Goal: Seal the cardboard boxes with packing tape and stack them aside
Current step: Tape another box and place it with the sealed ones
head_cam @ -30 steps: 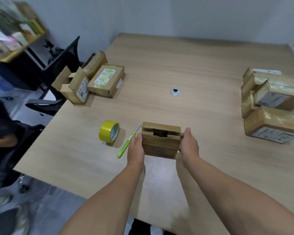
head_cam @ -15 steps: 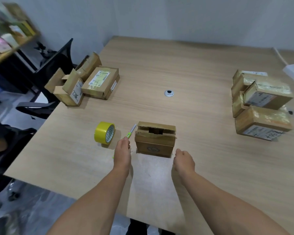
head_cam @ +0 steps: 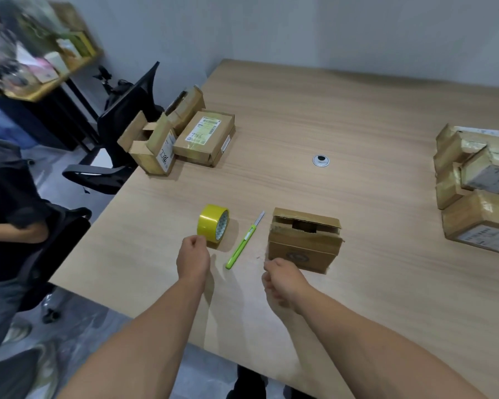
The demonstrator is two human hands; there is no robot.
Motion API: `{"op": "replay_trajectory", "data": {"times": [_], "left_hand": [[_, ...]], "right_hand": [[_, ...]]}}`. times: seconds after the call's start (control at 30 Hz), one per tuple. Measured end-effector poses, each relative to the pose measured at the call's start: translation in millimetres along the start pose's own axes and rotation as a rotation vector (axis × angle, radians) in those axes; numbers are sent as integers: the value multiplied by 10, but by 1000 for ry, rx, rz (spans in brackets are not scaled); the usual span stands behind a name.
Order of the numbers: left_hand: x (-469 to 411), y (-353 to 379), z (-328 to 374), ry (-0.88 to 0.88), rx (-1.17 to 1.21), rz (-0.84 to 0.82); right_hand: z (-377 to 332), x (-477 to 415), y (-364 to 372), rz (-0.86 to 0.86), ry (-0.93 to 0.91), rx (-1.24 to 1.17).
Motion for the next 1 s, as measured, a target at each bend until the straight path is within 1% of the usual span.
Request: {"op": "replay_trajectory", "data": {"times": [0.1, 0.17, 0.3, 0.4, 0.53, 0.73, 0.83, 0.93, 1.0], "left_hand": [[-177, -120, 100, 25, 37, -2], [-326, -150, 187, 32, 63, -49], [-644, -101, 370, 3, 42, -147], [-863, 18, 444, 6, -67, -217], [-1025, 215, 543, 42, -182, -285], [-1090, 353, 588, -15, -270, -419], [-1068, 322, 575, -14, -256, -419], [-1065, 226, 550, 63, -210, -377], [-1059, 167, 559, 116, -165, -379]], "right_hand": [[-141, -35, 150, -26, -16, -13], [-211, -97, 239, -19, -15, 6], [-311, -226, 393, -10, -12, -8], [-396, -318, 494, 6, -24, -72], [-515, -407, 561, 49, -23, -78], [-689, -574, 657, 114, -4, -84], [-740, -708, 778, 99, 46, -200], [-857, -715, 907, 81, 118, -323], [-855, -758, 959, 80, 171, -410]]}}
Point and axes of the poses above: each hand's wrist, its own x-axis away from the middle knuckle, its own y-axis out of the palm, z = x × y, the point moved 2 cm from there along -x, towards the middle knuckle
